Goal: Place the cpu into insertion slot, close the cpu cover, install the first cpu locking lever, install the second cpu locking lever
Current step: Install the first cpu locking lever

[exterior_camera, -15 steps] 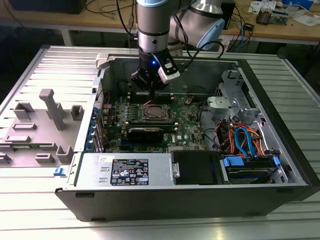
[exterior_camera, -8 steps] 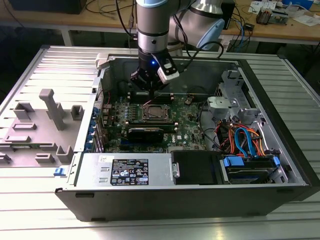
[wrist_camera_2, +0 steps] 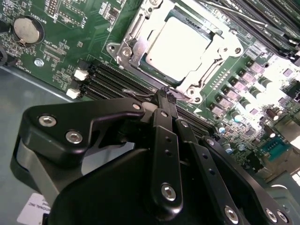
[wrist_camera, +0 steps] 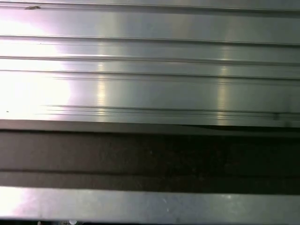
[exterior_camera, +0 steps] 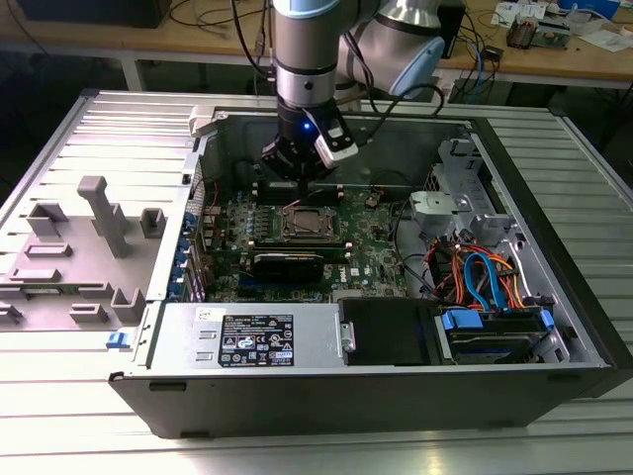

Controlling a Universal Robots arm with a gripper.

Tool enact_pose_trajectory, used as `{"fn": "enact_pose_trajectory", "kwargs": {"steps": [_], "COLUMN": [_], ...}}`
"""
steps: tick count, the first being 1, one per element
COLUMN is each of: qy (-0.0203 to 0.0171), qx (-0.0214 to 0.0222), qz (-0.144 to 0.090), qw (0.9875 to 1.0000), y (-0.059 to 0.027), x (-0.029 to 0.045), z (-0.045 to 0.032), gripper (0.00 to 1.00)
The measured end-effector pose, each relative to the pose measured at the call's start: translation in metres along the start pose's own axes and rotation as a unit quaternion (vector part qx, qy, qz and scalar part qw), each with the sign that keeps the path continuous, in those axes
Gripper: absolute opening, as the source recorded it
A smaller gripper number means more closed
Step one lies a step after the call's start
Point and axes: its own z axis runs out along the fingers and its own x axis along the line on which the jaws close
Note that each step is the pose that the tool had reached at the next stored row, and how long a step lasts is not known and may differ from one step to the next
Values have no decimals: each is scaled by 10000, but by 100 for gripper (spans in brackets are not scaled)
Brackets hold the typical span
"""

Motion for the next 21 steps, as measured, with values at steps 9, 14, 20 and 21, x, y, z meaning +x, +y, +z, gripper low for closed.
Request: {"fn": "enact_pose_trajectory", "kwargs": {"steps": [9,14,20,21], "qy": [0,0,0,0], "qx": [0,0,-1,-3], "qz": [5,6,6,6], "qw": [10000,10000,10000,10000], "y": [0,7,10,10], "x": [-72,-97,-136,-143], "z": [33,53,94,102], "gripper": [11,11,11,11]}}
